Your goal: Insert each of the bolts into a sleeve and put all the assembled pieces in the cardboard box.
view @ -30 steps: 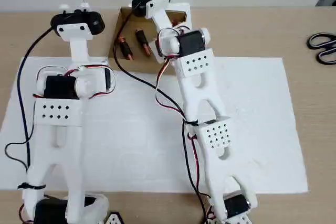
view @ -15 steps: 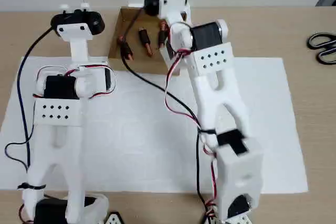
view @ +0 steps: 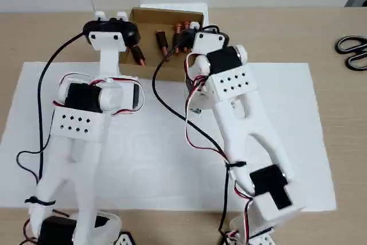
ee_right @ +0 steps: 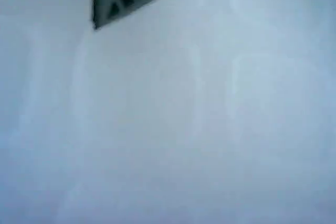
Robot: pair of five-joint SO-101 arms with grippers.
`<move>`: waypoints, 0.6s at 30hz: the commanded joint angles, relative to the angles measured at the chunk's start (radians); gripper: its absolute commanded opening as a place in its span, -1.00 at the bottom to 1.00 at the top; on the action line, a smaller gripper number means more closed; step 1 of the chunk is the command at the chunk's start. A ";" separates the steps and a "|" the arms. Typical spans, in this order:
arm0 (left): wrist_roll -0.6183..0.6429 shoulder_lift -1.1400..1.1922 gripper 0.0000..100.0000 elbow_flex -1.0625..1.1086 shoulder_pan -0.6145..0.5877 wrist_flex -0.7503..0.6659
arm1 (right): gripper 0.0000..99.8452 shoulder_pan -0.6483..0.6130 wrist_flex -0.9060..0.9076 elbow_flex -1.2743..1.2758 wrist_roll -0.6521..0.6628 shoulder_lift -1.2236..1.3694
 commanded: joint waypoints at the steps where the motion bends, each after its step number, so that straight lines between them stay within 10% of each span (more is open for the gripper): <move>1: 0.015 -0.071 -0.99 -0.048 0.008 0.008 | -0.85 -0.031 -0.001 0.029 -0.011 -0.099; 10: 0.028 -0.479 -0.99 0.067 0.006 -0.049 | -0.99 -0.125 -0.004 0.157 -0.014 -0.268; 18: 0.026 -0.875 -0.99 0.647 0.000 -0.437 | -0.99 -0.099 -0.027 0.293 -0.014 -0.542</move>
